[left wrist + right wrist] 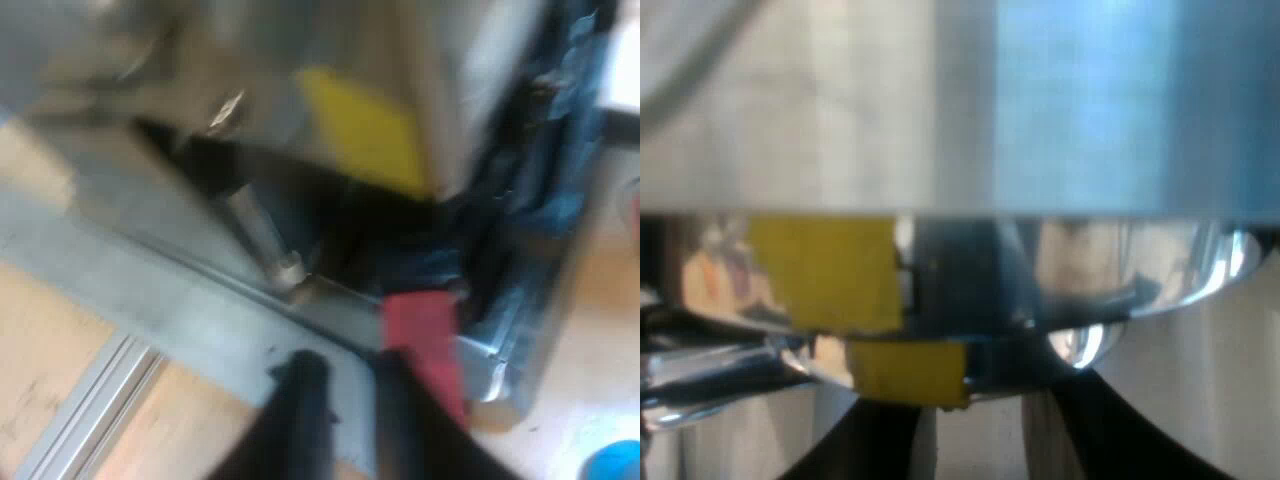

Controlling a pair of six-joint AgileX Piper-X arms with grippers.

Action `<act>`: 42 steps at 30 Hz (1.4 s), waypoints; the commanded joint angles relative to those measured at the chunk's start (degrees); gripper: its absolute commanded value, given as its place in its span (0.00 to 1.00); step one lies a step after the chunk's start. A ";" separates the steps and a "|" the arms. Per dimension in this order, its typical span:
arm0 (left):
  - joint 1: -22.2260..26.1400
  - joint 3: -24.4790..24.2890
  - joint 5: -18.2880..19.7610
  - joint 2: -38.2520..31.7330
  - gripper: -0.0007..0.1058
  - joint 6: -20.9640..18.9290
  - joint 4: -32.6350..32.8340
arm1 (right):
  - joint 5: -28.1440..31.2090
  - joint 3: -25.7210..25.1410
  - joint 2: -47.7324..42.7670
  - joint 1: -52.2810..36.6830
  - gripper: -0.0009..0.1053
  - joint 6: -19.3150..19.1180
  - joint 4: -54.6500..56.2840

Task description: Put the handle in the coffee machine

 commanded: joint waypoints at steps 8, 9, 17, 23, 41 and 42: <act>-1.14 -0.62 -8.18 9.00 0.01 -7.21 -8.51 | 0.88 -1.71 -1.87 -0.33 0.23 -0.74 -5.62; -1.14 -0.62 -8.18 9.00 0.01 -7.21 -8.51 | 0.88 -1.71 -1.87 -0.33 0.23 -0.74 -5.62; -5.09 -3.34 -9.83 12.46 0.01 -5.06 -5.57 | 1.01 -1.71 -1.87 -0.33 0.23 -0.74 -5.62; -6.17 -3.36 -11.05 12.46 0.01 -4.91 -5.40 | 1.70 -1.71 -2.00 -0.33 0.23 -0.74 -8.00; -6.55 -3.36 -6.16 12.46 0.01 -1.55 9.81 | 1.86 -1.71 -2.35 -0.33 0.23 -0.74 -7.32; -6.55 -3.36 -5.26 12.32 0.01 -1.29 11.10 | 1.86 -1.71 -2.35 -0.33 0.23 -0.74 -7.32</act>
